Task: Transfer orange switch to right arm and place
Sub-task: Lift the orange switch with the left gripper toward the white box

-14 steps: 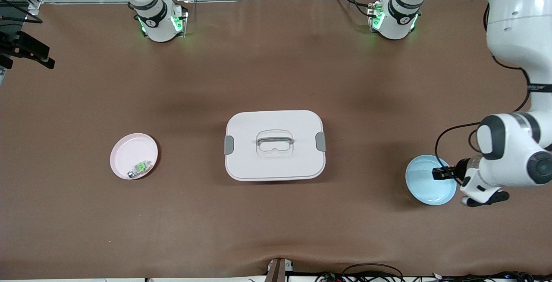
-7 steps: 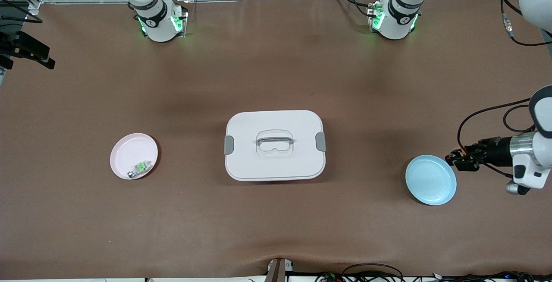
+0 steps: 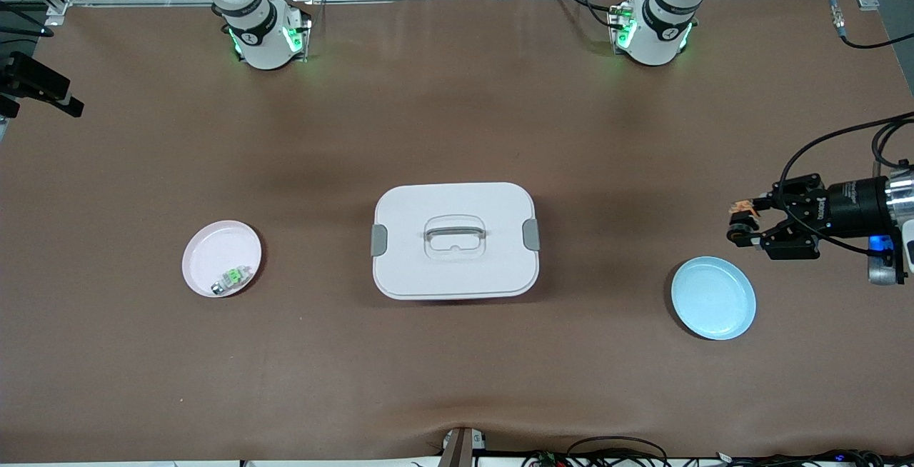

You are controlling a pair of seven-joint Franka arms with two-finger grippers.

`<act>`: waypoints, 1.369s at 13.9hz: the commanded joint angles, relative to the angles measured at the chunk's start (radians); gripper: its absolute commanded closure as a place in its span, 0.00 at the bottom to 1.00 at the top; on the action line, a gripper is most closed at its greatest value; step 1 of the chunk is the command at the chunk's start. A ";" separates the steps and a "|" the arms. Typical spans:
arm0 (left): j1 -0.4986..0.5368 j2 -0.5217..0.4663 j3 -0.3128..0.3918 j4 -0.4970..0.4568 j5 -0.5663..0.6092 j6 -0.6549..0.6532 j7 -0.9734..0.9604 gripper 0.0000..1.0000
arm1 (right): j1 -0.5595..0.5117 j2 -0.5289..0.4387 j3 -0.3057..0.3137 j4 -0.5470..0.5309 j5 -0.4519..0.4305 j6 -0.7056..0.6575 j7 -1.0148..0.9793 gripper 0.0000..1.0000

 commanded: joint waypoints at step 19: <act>-0.397 -0.053 -0.271 -0.002 0.083 0.439 -0.957 0.86 | -0.008 0.023 0.009 0.003 0.016 0.086 -0.072 0.00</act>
